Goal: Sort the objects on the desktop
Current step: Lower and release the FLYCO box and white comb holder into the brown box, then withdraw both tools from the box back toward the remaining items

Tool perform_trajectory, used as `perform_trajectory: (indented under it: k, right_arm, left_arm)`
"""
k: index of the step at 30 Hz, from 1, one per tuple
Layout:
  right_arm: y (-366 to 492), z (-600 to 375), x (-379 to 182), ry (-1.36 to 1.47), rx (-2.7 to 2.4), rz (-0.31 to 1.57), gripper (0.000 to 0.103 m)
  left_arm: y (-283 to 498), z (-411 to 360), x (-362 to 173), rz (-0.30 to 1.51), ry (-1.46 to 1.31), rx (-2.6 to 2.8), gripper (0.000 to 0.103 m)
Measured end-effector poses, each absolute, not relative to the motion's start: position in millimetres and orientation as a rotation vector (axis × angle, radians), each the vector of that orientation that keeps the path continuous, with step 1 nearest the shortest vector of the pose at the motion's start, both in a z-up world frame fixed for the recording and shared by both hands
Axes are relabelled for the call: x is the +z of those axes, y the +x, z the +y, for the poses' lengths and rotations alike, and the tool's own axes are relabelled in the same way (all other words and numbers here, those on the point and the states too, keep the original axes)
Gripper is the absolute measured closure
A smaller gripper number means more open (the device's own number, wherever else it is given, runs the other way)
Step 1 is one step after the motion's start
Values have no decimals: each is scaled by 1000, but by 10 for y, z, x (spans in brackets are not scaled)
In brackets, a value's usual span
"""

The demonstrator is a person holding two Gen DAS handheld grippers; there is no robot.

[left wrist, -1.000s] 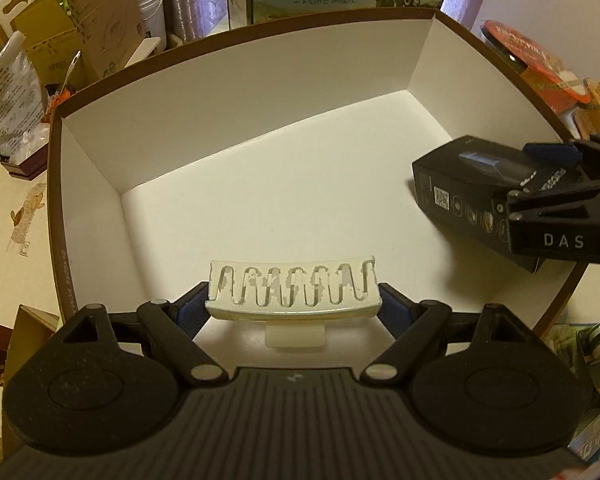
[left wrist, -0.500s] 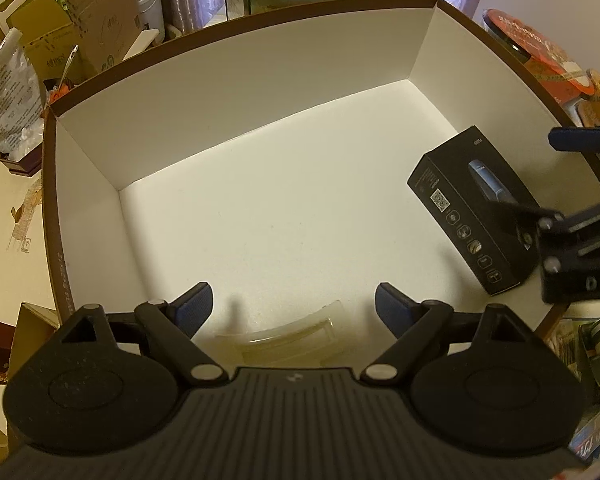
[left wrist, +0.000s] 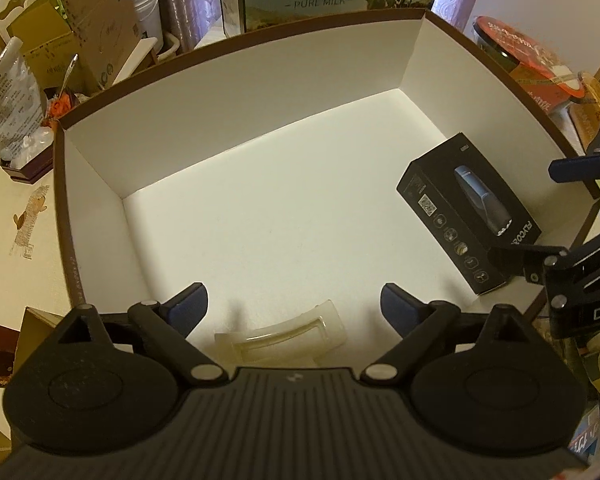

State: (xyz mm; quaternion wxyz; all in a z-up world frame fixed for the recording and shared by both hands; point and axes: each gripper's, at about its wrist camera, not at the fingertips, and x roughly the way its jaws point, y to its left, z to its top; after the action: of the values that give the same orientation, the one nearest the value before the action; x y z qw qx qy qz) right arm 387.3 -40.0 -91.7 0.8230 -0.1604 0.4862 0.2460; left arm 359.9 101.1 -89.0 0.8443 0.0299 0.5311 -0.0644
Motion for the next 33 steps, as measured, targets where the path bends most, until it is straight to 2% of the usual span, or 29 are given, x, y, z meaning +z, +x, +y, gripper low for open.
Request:
perform_trajectory:
  k: [17, 33]
  right_arm:
    - [3504, -581, -519, -247, 511, 960, 2]
    - [2859, -764, -97, -173, 535, 857, 2]
  left_arm:
    - [3207, 1037, -429, 1021, 61, -124, 8]
    - [2479, 984, 57, 900, 75, -119, 5]
